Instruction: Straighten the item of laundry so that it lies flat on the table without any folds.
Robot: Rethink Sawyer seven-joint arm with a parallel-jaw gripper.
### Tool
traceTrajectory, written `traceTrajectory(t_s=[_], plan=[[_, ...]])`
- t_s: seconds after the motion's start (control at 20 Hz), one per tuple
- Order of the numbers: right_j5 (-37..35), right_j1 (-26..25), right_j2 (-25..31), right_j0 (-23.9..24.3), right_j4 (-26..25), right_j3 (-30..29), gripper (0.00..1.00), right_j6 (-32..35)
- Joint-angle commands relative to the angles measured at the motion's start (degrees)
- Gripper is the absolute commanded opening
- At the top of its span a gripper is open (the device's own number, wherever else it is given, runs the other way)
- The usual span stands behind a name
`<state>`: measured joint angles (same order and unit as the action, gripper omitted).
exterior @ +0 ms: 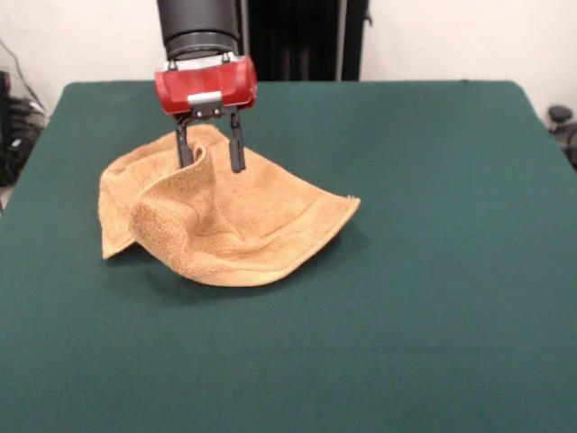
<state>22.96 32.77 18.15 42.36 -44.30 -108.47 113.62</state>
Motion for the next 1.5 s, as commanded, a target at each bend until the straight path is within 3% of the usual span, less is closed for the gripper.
traceTrajectory(t_s=[0.05, 0.2, 0.4, 0.55, 0.8, 1.0, 1.5], plan=[[-21.28, 4.08, -2.26, -4.3, 4.75, -0.17, 1.0, 1.63], [-18.95, 4.15, -1.56, -3.85, 1.67, 0.67, 1.0, 0.49], [-20.74, 4.78, 1.28, -0.69, 0.19, -0.66, 1.0, 0.69], [-22.67, 2.68, 3.73, 1.22, -0.54, 1.71, 1.0, -0.39], [-30.84, 3.28, 12.79, 10.52, -0.61, 2.84, 1.0, -7.85], [-35.36, 0.53, 18.01, 16.47, -1.52, 5.13, 1.0, -13.38], [-39.53, -1.39, 20.89, 17.99, -4.03, 6.82, 1.0, -13.74]])
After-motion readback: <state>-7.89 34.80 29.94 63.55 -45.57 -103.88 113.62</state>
